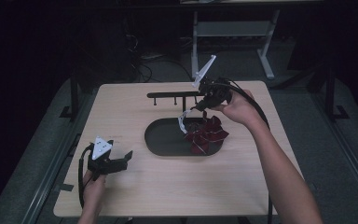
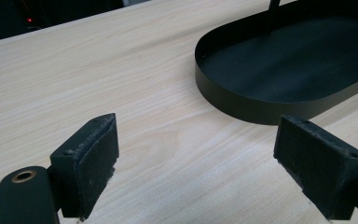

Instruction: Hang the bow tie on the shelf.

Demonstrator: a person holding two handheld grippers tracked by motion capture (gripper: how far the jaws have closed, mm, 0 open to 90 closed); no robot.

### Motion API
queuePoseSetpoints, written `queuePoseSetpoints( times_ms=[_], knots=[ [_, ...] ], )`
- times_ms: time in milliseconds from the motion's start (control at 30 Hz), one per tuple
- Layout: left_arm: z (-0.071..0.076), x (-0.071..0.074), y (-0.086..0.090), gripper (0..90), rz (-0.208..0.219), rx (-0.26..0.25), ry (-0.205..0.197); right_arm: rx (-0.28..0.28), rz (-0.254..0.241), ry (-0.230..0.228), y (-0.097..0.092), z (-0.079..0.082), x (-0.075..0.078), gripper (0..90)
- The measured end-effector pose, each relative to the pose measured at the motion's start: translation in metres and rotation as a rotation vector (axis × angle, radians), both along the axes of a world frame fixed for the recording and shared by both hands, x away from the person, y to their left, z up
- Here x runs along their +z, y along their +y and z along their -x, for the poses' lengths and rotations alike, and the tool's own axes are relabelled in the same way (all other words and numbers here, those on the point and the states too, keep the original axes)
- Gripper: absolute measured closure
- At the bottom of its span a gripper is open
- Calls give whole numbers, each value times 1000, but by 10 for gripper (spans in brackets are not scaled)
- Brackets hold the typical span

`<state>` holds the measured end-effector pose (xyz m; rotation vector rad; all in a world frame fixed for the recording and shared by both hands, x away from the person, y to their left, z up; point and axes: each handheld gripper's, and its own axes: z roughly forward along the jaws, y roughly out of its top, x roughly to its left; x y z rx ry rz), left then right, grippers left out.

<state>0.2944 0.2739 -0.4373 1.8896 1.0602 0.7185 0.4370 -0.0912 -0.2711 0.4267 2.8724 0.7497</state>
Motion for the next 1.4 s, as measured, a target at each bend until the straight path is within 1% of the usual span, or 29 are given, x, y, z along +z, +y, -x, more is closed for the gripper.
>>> queuePoseSetpoints(
  times_ms=[67, 200, 233, 367, 500, 567, 600, 633, 900, 1000, 1100, 1267, 1400],
  knots=[
    [0, 0, 0, 135, 2, 0, 0, 5, 1, -7, 1, -3, 0, 898],
    [0, 0, 0, 135, 4, 2, 2, -10, -1, 6, 1, -8, 0, 898],
    [0, 0, 0, 135, 5, 3, 2, -14, 4, 3, 0, -9, 0, 898],
    [0, 0, 0, 135, 3, 2, 3, -21, -1, -2, -1, -12, 2, 898],
    [0, 0, 0, 135, 3, 2, 3, -43, -7, 1, -2, -16, 5, 897],
    [0, 0, -1, 136, 3, 2, 3, -43, -8, 0, -3, -18, 6, 897],
    [-1, -1, -1, 135, 7, 3, 0, -43, -8, -8, -3, -20, 7, 898],
    [-1, -1, -1, 135, 8, 4, 1, -46, -16, -4, -4, -21, 7, 897],
    [-1, -1, 0, 135, 6, 4, 8, -73, -21, 11, -8, -31, 4, 897],
    [-1, -1, -1, 136, 7, 7, 9, -83, -23, 5, -8, -35, 5, 897],
    [-1, -1, -1, 135, 7, 4, 6, -99, -19, 11, -9, -39, 5, 897],
    [-1, -1, -1, 135, 4, 2, 10, -125, -13, 19, -10, -44, 1, 896],
    [-2, -1, -1, 135, 5, 2, 8, -127, -12, 26, -11, -46, -3, 895]
  ],
)
